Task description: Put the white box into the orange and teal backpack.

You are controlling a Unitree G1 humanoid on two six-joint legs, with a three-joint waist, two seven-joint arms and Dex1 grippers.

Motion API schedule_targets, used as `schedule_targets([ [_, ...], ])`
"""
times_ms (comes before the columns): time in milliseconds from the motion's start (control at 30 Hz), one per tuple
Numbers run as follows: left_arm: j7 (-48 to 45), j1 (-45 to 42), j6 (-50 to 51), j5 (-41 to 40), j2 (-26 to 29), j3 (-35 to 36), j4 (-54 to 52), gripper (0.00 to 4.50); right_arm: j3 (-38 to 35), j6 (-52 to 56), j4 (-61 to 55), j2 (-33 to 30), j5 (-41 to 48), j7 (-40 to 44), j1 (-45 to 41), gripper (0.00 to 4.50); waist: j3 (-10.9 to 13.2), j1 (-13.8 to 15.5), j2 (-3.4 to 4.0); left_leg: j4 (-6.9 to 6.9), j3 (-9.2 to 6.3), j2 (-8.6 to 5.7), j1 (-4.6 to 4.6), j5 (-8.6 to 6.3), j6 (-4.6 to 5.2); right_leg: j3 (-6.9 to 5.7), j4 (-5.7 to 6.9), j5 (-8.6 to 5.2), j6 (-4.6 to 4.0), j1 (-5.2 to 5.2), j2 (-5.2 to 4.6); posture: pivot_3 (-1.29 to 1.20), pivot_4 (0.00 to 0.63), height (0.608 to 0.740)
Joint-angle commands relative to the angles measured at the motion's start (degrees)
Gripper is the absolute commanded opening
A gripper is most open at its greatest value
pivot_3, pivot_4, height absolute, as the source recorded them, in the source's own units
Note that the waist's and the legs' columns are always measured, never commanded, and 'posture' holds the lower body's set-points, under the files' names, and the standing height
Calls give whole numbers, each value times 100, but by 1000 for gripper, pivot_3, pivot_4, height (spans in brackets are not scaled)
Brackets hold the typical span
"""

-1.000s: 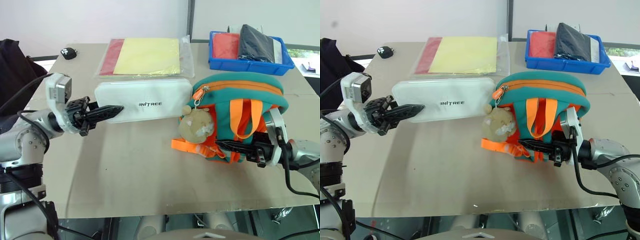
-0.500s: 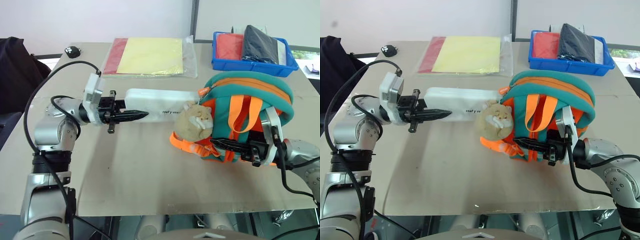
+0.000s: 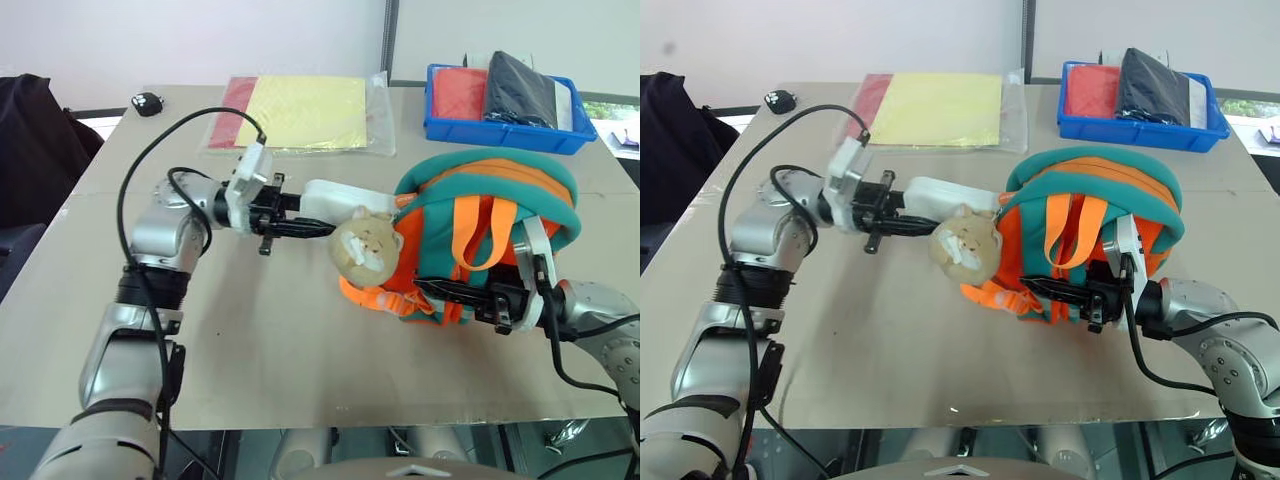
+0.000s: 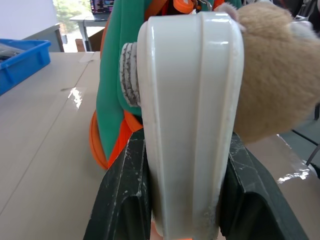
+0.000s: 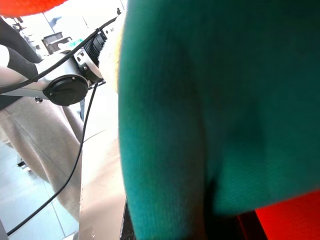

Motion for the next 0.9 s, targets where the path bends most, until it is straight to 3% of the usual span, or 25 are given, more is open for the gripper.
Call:
schedule_targets([
  [33,56,-235,232,-30,-296,-135,-189,1057,25,-81,-215,56,12,-69,-5,98,0,-36,0,0,-1,0,0,0,0,1,0,0,0,0,-1,0,150,740],
  [200,836,-247,-115,908,-910,-552,-175,1057,102,-111,-173,110,-26,-123,-82,98,0,-39,0,12,-4,-4,-2,0,0,0,4,0,1,5,1,0,150,740],
  [433,1731,-549,34,1322,-1736,-627,168,1057,215,-152,-142,220,-110,-204,-168,98,0,-45,0,19,-7,-3,0,0,0,2,12,1,1,5,2,0,150,740],
  [667,1873,-736,669,1357,-2042,-785,-291,4388,304,-163,-154,371,-195,-275,-204,0,0,-32,0,31,-7,-3,-4,0,0,2,14,2,3,6,2,0,150,740],
  [767,1898,-682,723,1568,-2083,-1060,-487,4468,357,-179,-104,419,-241,-277,-262,0,0,-13,0,35,-11,-4,-8,0,0,-4,12,2,3,7,3,0,150,740],
  [900,1995,-576,864,1233,-2111,-680,-743,4468,336,-179,-89,442,-248,-297,-302,0,0,-13,0,41,-11,-5,-10,0,0,-2,12,2,4,8,1,0,150,740],
])
